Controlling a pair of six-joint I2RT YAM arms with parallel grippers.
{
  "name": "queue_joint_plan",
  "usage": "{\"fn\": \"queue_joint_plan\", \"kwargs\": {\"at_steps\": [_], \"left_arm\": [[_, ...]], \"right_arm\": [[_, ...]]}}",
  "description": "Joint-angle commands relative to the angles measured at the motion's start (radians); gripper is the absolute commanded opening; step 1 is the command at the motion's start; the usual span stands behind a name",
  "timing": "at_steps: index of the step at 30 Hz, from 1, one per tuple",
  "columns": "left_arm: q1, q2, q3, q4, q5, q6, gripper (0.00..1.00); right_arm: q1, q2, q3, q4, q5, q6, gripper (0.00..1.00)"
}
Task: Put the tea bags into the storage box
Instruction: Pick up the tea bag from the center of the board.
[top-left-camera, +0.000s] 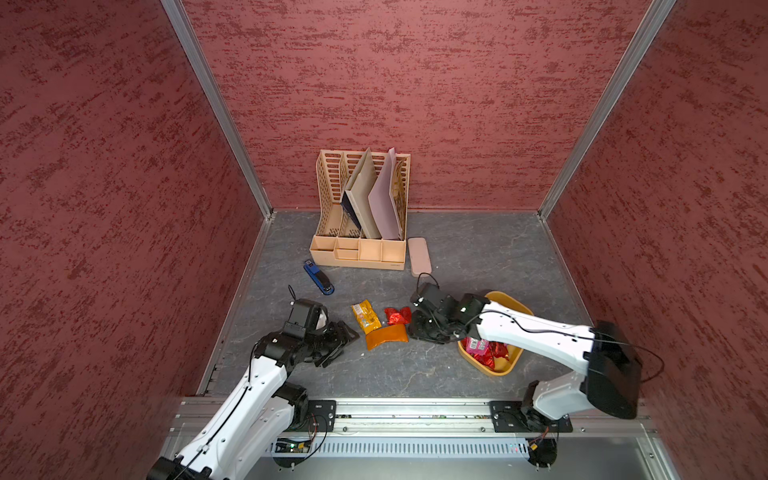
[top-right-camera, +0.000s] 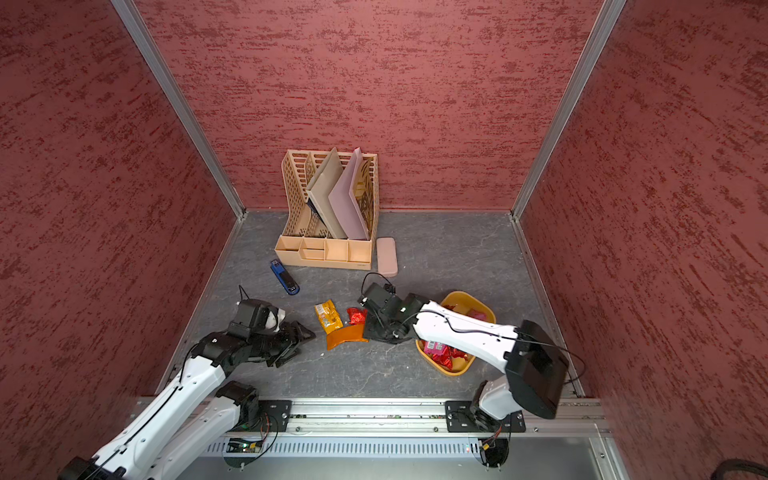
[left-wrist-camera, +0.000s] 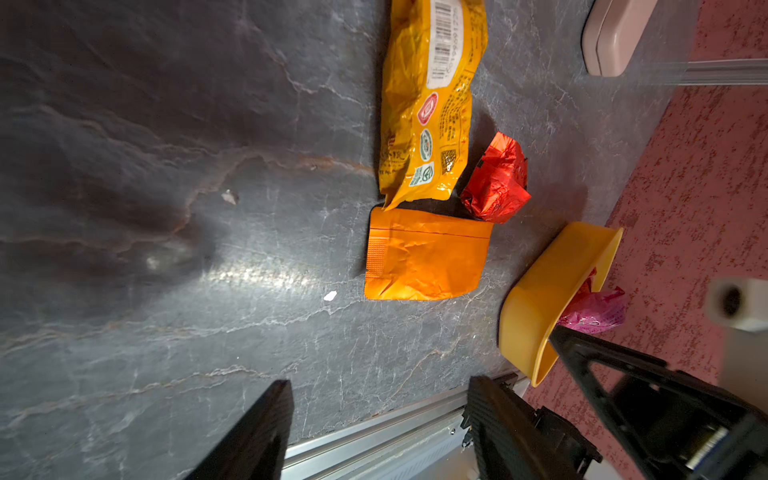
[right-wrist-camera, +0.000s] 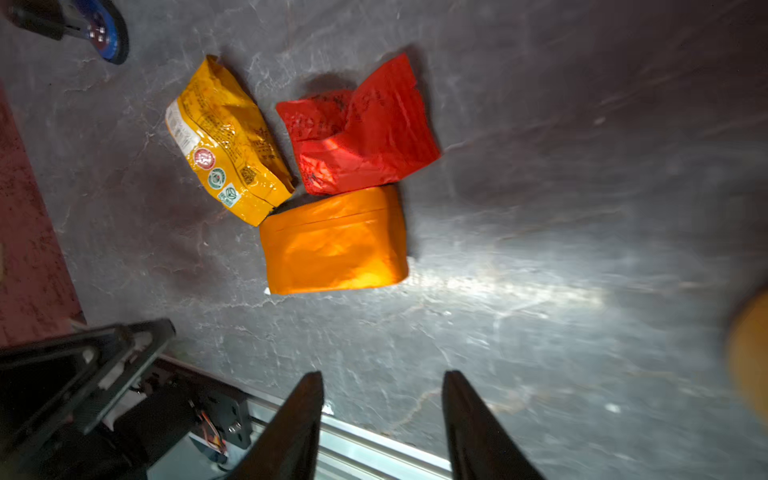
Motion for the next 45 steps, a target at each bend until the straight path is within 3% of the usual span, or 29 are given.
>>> {"fn": "queue_joint_plan", "kwargs": {"at_steps": [1,5,8,11,16,21,27,32,37,45], "left_arm": [[0.033,-0.014,-0.014,-0.037,0.051,0.015,0.71],[0.052,-0.034,-0.004,-0.073,0.053,0.034,0.71],[0.062,-0.058,0.002,-0.092,0.05,0.037,0.71],[0.067,-0.09,0.001,-0.114,0.046,0.036,0.71],[0.071,-0.133,-0.001,-0.162,0.046,0.047,0.71],[0.074,-0.173,-0.001,-0.202,0.041,0.044,0.71],[0.074,-0.207,0.024,-0.259,0.047,0.05,0.71],[0.074,-0.21,0.027,-0.269,0.024,0.061,0.71],[0.074,-0.232,0.011,-0.242,0.036,0.035,0.72],[0.074,-0.234,0.004,-0.235,0.065,0.045,0.72]], "right_arm": [[0.035,0.088,0.046,0.163,-0.066,0.083,0.67],[0.087,0.171,0.116,0.16,-0.091,0.095,0.8],[0.115,0.227,0.127,0.199,-0.131,0.133,0.84],[0.126,0.283,0.124,0.255,-0.142,0.18,0.85],[0.123,0.318,0.122,0.332,-0.051,0.253,0.8],[0.123,0.325,0.138,0.262,0.052,0.307,0.68],[0.122,0.295,0.071,0.25,0.149,0.396,0.46],[0.115,0.292,0.081,0.243,0.149,0.367,0.18],[0.118,0.232,0.081,0.166,0.15,0.308,0.02],[0.13,0.04,0.074,0.013,0.119,0.171,0.0]]}}
